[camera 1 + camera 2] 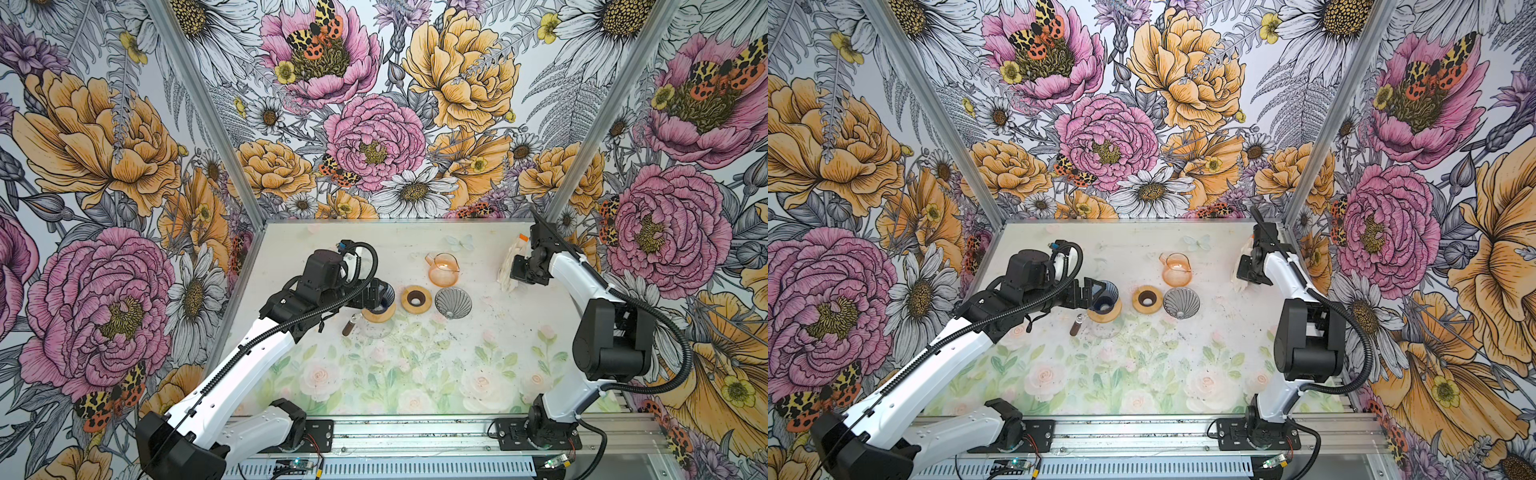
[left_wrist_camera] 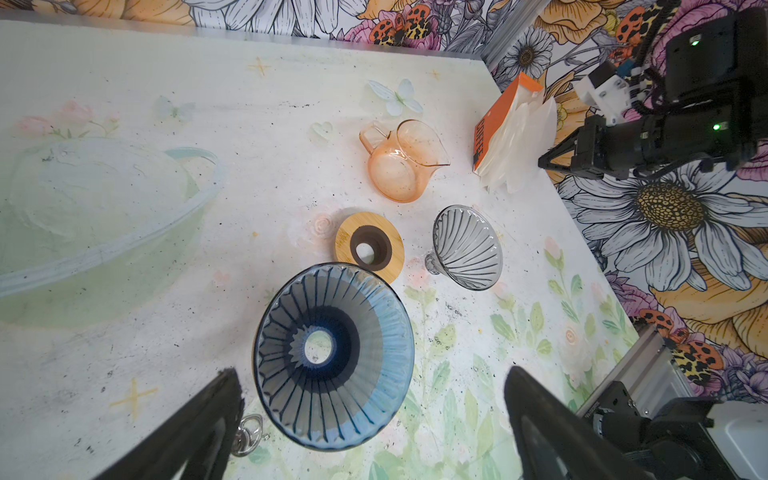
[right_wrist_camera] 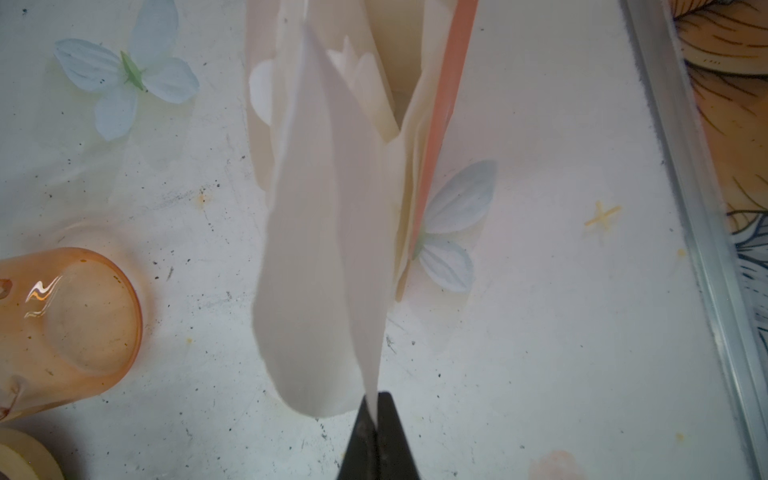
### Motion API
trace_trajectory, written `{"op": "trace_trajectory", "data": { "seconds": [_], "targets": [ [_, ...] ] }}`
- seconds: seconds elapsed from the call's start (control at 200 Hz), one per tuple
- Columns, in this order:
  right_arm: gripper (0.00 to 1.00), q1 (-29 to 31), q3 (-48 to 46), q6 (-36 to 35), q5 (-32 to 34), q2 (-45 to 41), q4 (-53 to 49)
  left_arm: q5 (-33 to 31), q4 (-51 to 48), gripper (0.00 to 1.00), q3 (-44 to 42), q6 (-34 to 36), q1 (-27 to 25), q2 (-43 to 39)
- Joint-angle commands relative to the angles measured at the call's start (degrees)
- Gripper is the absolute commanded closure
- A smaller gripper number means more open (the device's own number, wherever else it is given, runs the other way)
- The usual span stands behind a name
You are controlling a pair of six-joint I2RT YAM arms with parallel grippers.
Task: Place the coffee filter in the dripper
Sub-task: 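Pinch the front paper filter's edge with the right gripper, then pull the paper filter up out of the box with the right gripper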
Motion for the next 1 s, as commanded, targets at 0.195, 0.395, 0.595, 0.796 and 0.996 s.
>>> {"op": "trace_trajectory", "data": {
  "seconds": [0.195, 0.395, 0.595, 0.796, 0.996],
  "targets": [
    [0.8, -0.1, 4.3, -0.7, 0.6, 3.0, 0.6, 0.7, 1.4, 0.01, 2.5, 0.8, -0.7, 0.8],
    [0.94, 0.3, 4.7, -0.9, 0.6, 3.4, 1.6, 0.4, 1.3, 0.01, 2.4, 0.7, -1.0, 0.5],
    [1.0, 0.7, 4.0, -1.1, 2.2, -0.1, 1.8, 0.2, 1.3, 0.01, 2.3, 0.8, -1.0, 0.3],
    [1.0, 0.8, 3.6, -1.4, 1.9, -4.7, 1.7, 0.3, 1.3, 0.01, 2.4, 0.7, -1.0, 0.3],
    [1.0, 0.8, 1.9, -0.7, 0.1, -8.1, 1.2, 0.3, 1.4, 0.01, 2.6, 0.8, -1.0, 0.3]
  ]
}}
